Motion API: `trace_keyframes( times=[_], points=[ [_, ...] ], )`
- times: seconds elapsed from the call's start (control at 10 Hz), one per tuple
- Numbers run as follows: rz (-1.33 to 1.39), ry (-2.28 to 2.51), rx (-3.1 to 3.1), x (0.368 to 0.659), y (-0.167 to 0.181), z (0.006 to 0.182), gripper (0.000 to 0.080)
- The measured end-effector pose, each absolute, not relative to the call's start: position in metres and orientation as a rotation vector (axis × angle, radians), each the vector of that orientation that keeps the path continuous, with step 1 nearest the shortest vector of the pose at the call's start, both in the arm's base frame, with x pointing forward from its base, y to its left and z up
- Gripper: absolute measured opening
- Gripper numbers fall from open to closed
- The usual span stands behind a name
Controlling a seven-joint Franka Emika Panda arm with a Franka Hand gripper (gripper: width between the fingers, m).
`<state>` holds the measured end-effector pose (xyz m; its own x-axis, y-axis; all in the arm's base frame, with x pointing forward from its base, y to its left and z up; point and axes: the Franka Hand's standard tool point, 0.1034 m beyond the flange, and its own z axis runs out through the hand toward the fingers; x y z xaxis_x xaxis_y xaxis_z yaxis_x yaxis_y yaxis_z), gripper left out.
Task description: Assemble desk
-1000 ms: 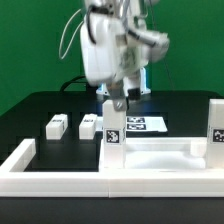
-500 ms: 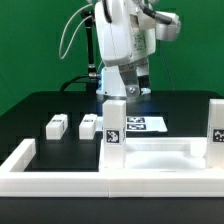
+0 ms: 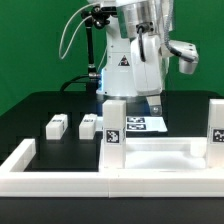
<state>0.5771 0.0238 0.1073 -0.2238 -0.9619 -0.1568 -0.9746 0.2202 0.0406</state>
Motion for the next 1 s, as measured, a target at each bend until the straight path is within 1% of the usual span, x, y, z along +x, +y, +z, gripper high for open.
trace_keyframes(
  times=[0.3, 0.4, 0.6, 0.7, 0.8, 0.9, 1.0],
  points=[
    [0.195, 2.359, -1.909, 0.578, 0.024, 0.107, 0.0649],
    [0.181, 2.338, -1.932, 0.577, 0.024, 0.105, 0.0649],
    [0.176, 2.240, -2.094, 0.538, 0.027, 0.076, 0.0649],
    [0.190, 2.241, -2.116, 0.526, 0.026, 0.066, 0.0649],
    [0.197, 2.255, -2.134, 0.513, 0.024, 0.048, 0.0649],
    [0.225, 2.274, -2.151, 0.505, 0.026, 0.033, 0.0649],
    [0.261, 2.298, -2.161, 0.505, 0.033, 0.022, 0.0649]
  ],
)
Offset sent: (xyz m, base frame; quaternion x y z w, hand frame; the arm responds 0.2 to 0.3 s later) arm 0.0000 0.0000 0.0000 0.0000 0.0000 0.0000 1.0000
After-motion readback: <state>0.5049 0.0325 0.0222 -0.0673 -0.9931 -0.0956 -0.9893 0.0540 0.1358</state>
